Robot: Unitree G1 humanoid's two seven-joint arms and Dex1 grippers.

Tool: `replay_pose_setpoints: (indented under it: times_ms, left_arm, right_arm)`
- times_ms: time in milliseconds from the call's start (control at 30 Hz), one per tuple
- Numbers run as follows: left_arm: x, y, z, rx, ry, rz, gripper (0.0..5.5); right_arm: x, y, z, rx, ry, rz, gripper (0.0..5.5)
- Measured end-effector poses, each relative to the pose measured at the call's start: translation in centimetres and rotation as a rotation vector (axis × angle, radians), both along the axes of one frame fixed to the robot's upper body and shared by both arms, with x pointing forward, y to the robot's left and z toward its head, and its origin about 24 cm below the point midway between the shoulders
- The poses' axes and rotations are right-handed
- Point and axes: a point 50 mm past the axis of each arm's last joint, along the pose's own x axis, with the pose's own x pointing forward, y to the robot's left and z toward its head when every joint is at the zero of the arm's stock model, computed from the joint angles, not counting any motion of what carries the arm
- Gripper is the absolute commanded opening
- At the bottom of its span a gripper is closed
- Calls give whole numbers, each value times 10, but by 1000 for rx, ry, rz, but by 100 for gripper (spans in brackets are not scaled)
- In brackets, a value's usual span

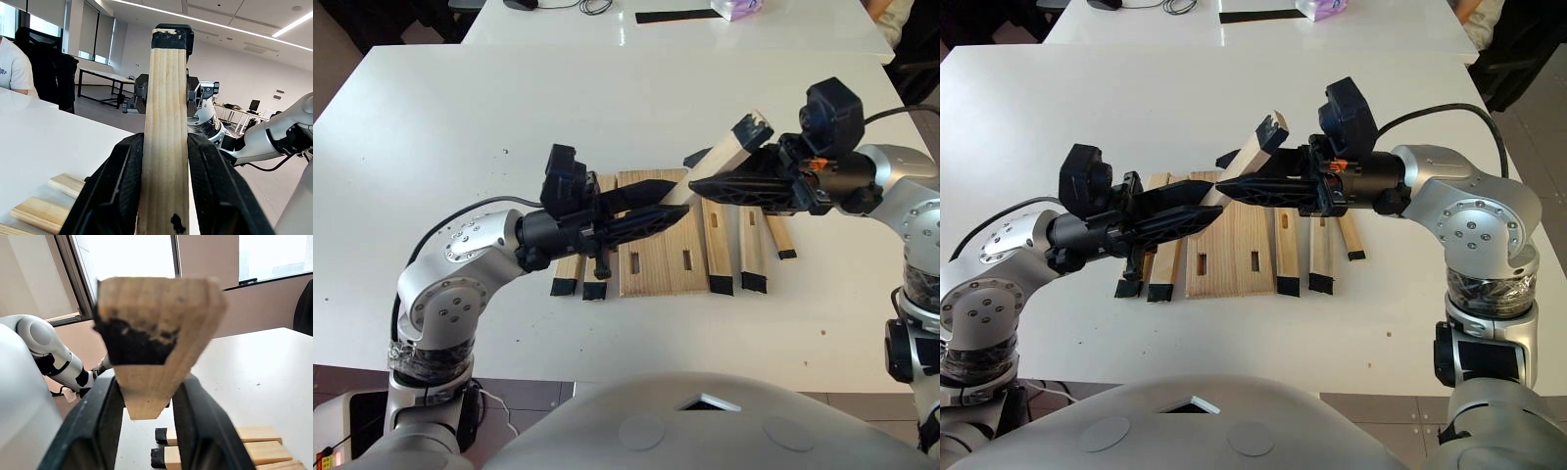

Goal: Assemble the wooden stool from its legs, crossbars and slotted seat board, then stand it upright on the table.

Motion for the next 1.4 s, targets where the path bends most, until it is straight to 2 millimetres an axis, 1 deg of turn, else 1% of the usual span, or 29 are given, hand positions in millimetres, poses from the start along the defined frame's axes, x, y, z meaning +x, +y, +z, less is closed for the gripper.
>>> replay_pose_setpoints:
  times_ms: [67,100,267,367,433,500,533,600,633,667,733,767,800,900,967,1067,1167,1267,1400]
  left_arm:
    - [0,0,0,2,2,-2,130]
    - [0,0,0,2,1,-2,167]
    - [8,3,-3,4,25,75,238]
    - [15,4,-8,42,25,144,287]
    - [21,8,-15,80,34,200,292]
    - [22,10,-21,102,37,218,292]
    - [22,11,-25,117,32,222,292]
    - [21,12,-30,144,32,241,292]
    - [20,13,-32,154,30,250,292]
    - [21,14,-34,162,21,264,292]
    - [20,14,-36,166,15,281,292]
    - [20,15,-37,168,15,288,292]
    - [20,16,-39,177,15,299,292]
    - [20,16,-41,180,8,315,292]
    - [20,11,-43,166,16,317,292]
    - [19,7,-46,160,31,317,292]
    - [17,6,-50,158,49,322,292]
    - [16,6,-50,158,48,322,292]
    - [16,6,-49,159,46,321,292]
  right_arm:
    - [0,0,0,0,-7,1,133]
    - [0,0,-1,2,-11,2,133]
    - [3,-2,-5,-44,-21,-38,130]
    - [13,-8,-7,-68,-56,-128,130]
    - [25,-16,-4,-85,-109,-228,130]
    - [42,-30,1,-125,-199,-356,130]
    - [49,-42,1,-182,-257,-428,130]
    - [54,-57,-3,-286,-348,-486,130]
    - [54,-65,-7,-343,-387,-493,130]
    - [53,-76,-17,-418,-412,-488,130]
    - [48,-89,-38,-504,-388,-464,130]
    - [45,-93,-46,-528,-383,-452,130]
    - [40,-100,-58,-569,-366,-428,130]
    - [38,-106,-67,-599,-354,-407,130]
    - [37,-110,-73,-602,-332,-412,130]
    - [36,-110,-81,-608,-309,-407,130]
    - [34,-112,-86,-609,-292,-399,130]
    - [28,-115,-93,-613,-267,-380,130]
    - [24,-117,-97,-612,-255,-376,130]
